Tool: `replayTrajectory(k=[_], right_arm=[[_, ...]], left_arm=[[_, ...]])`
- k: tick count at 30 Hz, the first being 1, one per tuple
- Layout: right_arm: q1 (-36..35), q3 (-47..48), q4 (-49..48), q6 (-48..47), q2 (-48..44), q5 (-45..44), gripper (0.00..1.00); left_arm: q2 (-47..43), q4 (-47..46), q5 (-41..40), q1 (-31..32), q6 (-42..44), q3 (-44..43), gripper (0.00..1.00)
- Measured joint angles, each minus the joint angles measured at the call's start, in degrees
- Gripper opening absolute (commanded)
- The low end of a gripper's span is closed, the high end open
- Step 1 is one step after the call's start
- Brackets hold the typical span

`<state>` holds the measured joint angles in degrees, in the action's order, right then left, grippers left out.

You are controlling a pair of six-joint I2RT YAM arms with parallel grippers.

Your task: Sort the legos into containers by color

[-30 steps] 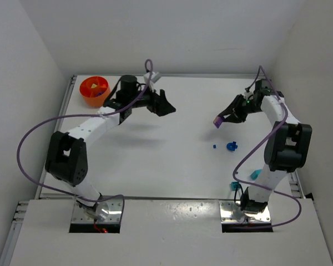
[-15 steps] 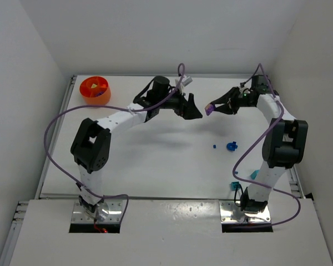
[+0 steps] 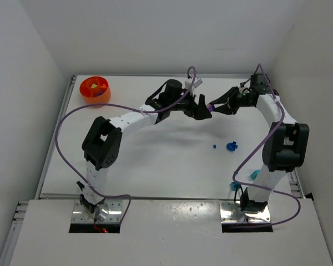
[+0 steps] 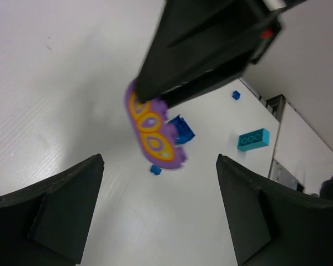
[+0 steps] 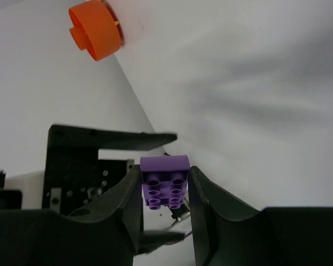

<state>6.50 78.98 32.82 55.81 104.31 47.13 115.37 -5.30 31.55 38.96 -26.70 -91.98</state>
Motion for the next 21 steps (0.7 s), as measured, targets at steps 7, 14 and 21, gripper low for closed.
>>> replayTrajectory(k=[7,14,21], right_arm=[[0.0,-2.5,-0.3,0.1,-4.8,-0.1,0.00],[0.0,-6.2,-1.0,0.2,-5.5,0.0,0.00],[-0.3,-6.7,-1.2,0.3,-5.5,0.0,0.00]], left_arm=[[1.4,1.4,-3.4,0.0,0.0,-0.1,0.79],[1.4,1.0,-3.5,0.2,0.0,-0.1,0.63],[1.4,-0.4,-1.3,0.2,0.3,-0.1,0.43]])
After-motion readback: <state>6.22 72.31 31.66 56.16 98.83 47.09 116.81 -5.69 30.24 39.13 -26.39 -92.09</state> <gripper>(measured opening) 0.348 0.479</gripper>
